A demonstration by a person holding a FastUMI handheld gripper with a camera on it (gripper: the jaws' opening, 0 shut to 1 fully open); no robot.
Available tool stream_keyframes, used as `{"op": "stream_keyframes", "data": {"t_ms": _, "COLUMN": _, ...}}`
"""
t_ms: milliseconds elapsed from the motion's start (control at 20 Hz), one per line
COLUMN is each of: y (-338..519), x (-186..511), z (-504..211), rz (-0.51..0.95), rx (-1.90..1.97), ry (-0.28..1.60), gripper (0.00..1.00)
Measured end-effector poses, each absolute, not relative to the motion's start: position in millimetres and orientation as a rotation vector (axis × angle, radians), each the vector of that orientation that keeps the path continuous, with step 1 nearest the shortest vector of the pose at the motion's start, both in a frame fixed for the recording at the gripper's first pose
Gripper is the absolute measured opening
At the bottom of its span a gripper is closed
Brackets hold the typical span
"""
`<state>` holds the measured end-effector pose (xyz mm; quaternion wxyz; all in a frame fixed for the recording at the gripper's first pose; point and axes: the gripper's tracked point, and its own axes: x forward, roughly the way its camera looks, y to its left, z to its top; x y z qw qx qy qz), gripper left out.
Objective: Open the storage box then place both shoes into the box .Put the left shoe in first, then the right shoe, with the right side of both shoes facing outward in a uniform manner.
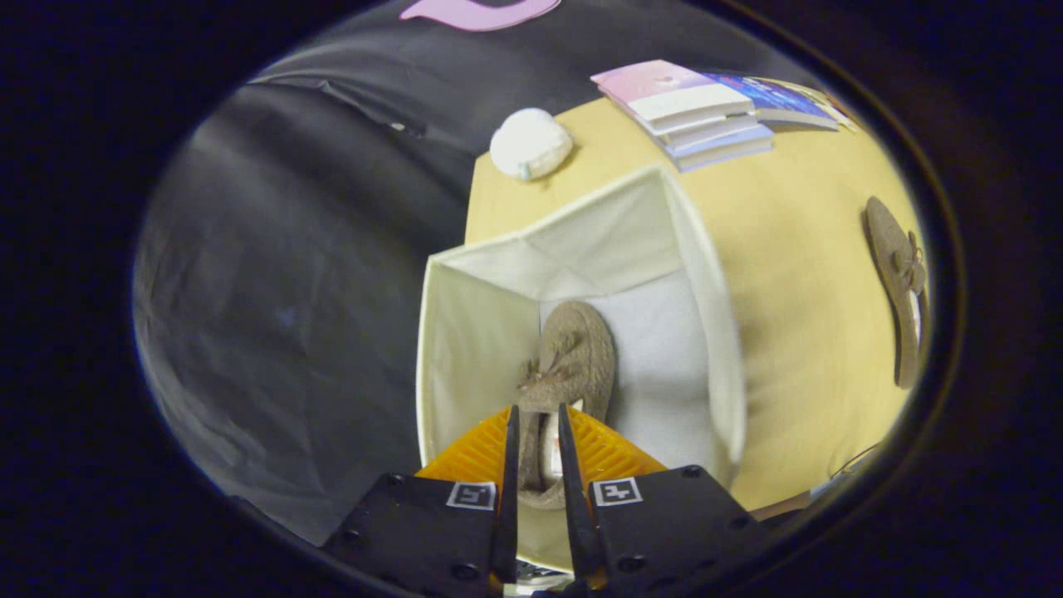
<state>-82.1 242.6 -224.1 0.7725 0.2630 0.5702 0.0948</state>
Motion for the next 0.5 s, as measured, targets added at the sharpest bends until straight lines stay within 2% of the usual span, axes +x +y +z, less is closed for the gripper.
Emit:
{"op": "stream_keyframes", "data": {"t_ms": 250, "y": 177.3, "x": -34.5, "z": -183.7, "rz": 0.139, "rx": 0.622, "ry": 1.061, "gripper": 0.29}}
{"op": "stream_keyframes", "data": {"t_ms": 500, "y": 75.9, "x": -12.9, "z": -174.2, "rz": -0.015, "rx": 0.609, "ry": 0.955, "gripper": 0.29}}
